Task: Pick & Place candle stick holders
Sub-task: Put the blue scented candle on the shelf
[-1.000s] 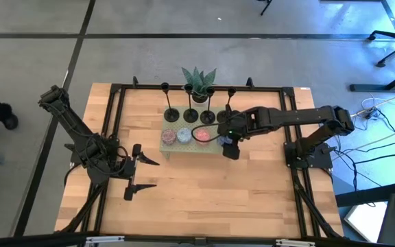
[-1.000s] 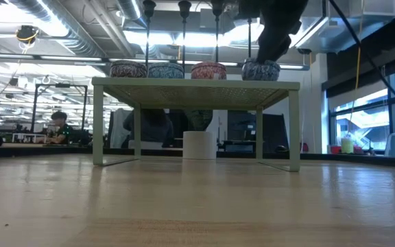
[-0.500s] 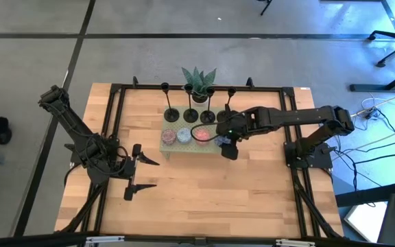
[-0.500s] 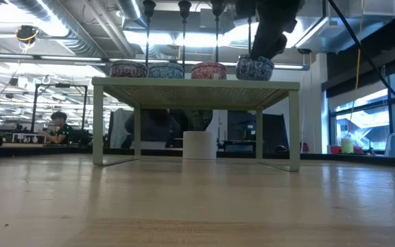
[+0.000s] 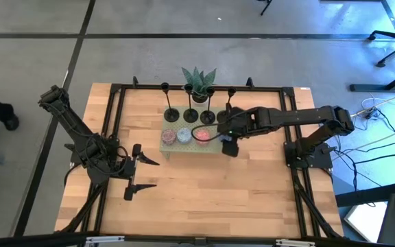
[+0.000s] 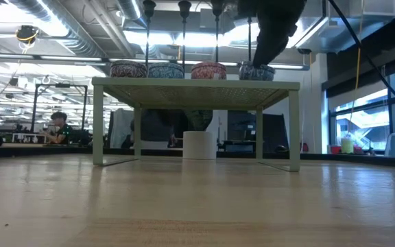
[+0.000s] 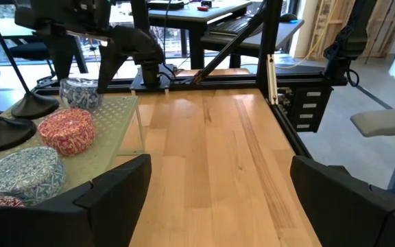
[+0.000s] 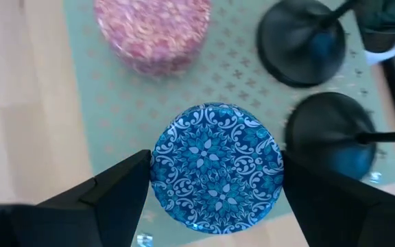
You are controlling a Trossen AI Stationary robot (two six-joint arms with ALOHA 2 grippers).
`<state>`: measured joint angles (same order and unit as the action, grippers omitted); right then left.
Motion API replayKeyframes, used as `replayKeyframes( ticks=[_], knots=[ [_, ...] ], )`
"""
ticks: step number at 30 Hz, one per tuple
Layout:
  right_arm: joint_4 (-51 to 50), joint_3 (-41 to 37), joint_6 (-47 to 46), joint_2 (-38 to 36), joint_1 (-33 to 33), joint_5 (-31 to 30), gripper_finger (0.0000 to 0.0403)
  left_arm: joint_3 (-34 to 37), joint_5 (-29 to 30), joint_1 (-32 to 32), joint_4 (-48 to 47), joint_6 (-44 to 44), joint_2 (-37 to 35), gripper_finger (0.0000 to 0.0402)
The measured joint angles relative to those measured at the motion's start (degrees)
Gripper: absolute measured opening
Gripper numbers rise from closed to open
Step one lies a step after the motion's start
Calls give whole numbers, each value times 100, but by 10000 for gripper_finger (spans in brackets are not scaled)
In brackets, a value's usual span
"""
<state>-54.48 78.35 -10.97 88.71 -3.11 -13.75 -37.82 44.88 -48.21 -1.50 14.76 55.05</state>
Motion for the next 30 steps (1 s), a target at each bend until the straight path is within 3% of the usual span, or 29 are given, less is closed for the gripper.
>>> replayKeyframes(
  ticks=[5,16,30],
  knots=[
    [-163,0,41,0,0,-132,317,0,0,0,0,2,2,347],
    [-219,0,-332,0,8,187,317,0,1,-1,0,0,2,347],
    [-310,0,-166,0,9,667,317,0,63,1,0,-2,0,347]
  ],
)
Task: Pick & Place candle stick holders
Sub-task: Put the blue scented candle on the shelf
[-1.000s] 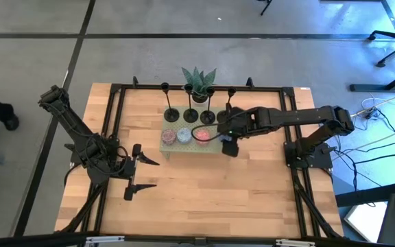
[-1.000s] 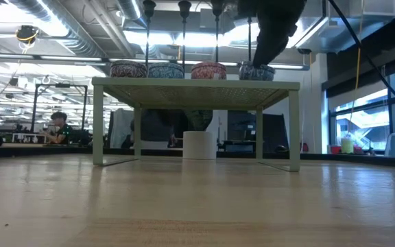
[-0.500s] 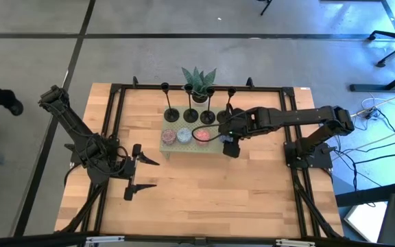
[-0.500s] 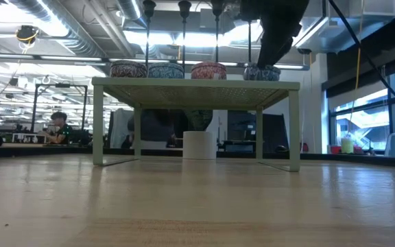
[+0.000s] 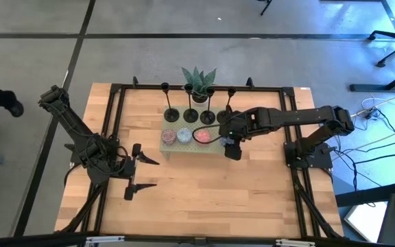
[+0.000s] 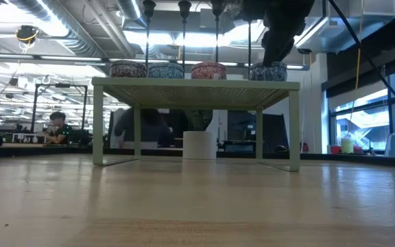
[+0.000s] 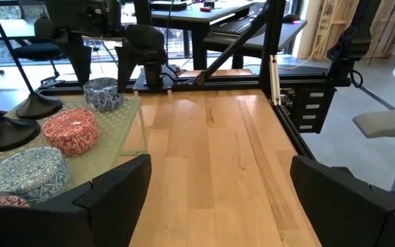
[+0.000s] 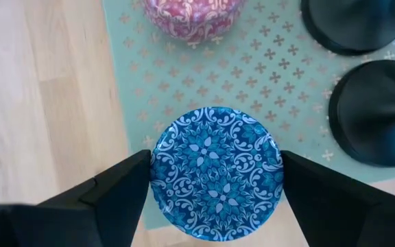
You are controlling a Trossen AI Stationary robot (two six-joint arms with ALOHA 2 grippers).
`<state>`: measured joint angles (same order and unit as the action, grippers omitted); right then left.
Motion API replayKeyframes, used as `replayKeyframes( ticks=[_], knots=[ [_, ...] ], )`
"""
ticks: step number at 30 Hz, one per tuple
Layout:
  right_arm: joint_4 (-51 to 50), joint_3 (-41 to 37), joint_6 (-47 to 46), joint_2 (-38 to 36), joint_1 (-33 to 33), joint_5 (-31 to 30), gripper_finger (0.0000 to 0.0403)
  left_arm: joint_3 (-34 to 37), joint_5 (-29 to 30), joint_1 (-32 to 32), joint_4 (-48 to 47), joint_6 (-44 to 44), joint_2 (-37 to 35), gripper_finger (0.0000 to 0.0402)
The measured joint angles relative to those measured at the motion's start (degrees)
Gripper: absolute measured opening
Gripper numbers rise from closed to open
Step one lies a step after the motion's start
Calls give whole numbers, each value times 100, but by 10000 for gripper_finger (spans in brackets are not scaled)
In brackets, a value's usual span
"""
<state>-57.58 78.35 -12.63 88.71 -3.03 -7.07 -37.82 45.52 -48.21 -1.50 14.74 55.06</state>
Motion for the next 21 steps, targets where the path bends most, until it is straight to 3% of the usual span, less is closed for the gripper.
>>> replayKeyframes(
  ticks=[21],
  knots=[
    [156,0,137,0,46,26,317,0,-1,0,0,-46,0,347]
  ],
)
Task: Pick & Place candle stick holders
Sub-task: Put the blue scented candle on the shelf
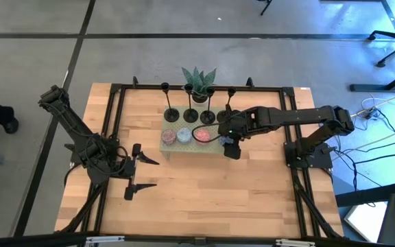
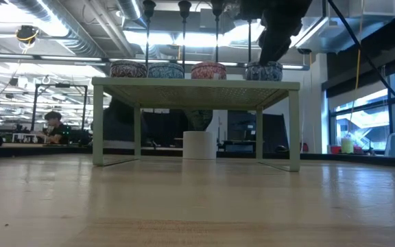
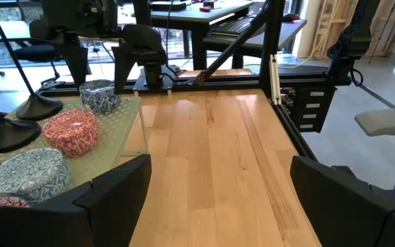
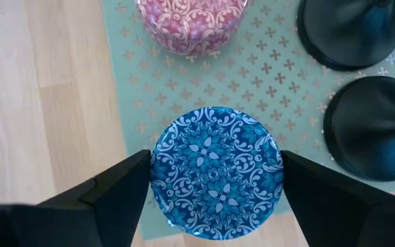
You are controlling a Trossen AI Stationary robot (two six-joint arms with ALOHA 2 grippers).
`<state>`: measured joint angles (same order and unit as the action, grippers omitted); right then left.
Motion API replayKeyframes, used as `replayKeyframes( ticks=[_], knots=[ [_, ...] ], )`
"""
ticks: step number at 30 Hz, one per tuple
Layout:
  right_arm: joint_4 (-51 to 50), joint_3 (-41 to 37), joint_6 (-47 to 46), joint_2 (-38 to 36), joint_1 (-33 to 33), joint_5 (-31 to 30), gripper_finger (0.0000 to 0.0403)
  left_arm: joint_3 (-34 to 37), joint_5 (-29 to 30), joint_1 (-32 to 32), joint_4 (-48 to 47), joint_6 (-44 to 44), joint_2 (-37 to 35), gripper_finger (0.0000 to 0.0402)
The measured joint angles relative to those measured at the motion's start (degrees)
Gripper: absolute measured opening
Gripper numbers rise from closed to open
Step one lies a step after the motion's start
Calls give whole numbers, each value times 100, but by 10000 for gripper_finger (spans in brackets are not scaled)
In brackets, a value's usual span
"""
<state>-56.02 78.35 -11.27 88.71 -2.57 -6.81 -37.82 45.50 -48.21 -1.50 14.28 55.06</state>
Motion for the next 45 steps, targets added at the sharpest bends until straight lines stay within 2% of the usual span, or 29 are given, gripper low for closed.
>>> replayKeyframes(
  ticks=[45],
  knots=[
    [124,0,122,0,-1,-111,317,0,-63,0,1,-4,-1,347]
  ],
)
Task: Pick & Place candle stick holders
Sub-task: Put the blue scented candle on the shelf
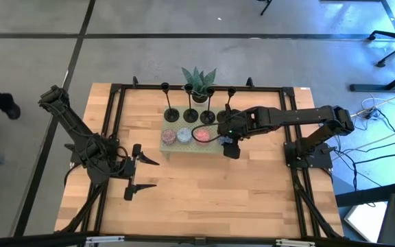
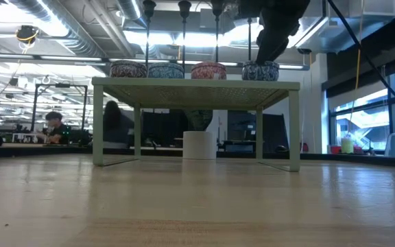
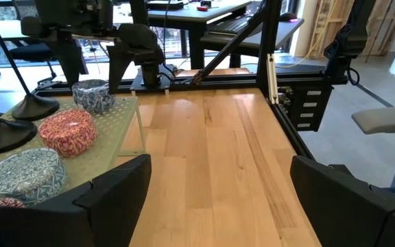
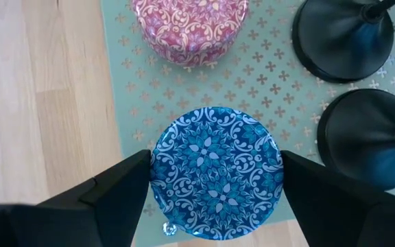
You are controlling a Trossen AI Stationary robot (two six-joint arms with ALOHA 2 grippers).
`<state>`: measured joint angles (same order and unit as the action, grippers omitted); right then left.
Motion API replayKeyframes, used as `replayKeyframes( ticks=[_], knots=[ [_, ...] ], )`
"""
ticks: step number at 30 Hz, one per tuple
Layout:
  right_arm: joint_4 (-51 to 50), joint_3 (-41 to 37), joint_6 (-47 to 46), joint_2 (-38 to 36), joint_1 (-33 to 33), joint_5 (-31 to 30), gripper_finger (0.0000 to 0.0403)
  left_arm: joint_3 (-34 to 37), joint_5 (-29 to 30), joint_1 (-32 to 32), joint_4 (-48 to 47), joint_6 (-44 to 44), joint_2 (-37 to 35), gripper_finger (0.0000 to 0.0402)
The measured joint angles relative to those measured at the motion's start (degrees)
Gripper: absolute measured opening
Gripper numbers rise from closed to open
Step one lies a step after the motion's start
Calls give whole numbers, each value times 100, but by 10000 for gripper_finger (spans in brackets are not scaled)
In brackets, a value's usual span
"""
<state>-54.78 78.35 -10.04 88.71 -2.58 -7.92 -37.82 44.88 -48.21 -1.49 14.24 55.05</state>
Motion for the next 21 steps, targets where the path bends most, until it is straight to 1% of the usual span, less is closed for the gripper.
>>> replayKeyframes(
  ticks=[7,9,15,21],
  knots=[
    [0,0,-89,0,55,-48,318,0,-1,1,1,0,2,347],
    [1,0,-124,0,64,-48,327,0,-1,-1,1,0,2,347],
    [2,0,-125,0,65,-42,373,0,-1,1,1,0,1,347],
    [0,0,-109,0,62,48,380,0,-1,1,0,0,2,348]
  ],
)
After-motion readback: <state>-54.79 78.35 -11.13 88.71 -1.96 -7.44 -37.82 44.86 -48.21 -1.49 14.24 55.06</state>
